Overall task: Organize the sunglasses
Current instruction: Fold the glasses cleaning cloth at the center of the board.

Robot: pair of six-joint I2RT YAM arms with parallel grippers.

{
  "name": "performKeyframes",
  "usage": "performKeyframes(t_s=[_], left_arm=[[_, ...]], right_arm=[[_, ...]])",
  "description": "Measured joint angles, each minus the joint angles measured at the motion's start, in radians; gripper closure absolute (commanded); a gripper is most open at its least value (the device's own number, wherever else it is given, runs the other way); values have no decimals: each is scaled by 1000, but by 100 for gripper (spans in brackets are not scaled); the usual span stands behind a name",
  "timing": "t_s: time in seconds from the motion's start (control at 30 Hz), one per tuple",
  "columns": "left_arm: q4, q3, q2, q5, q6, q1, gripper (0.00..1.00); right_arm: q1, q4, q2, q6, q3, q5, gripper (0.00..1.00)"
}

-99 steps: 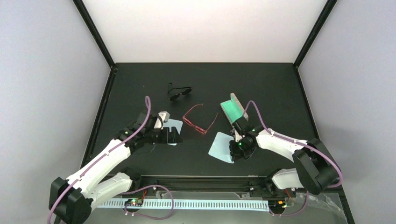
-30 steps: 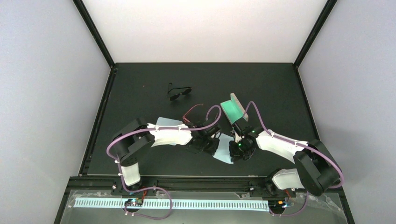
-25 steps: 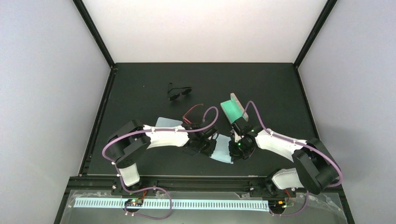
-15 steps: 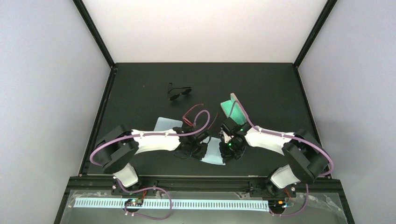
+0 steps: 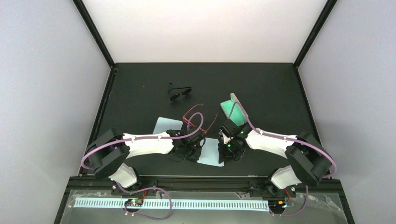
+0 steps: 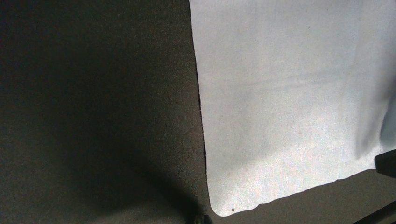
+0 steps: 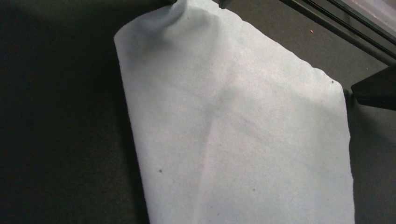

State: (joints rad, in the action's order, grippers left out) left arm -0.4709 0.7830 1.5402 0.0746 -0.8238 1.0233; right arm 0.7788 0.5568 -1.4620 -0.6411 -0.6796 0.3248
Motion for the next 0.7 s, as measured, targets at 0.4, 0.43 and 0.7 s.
performKeyframes(t_s=[0.4,0.43,0.7], left_arm=[[1,2,6,1,-1,0,99],[1,2,6,1,-1,0,98],[1,2,6,1,-8,0,98]], right_arm=[[1,-10,130,-79,85,-32,53],[1,-14,134,-81,89,-32,53],[0,-24,138,-99,100,-32,67]])
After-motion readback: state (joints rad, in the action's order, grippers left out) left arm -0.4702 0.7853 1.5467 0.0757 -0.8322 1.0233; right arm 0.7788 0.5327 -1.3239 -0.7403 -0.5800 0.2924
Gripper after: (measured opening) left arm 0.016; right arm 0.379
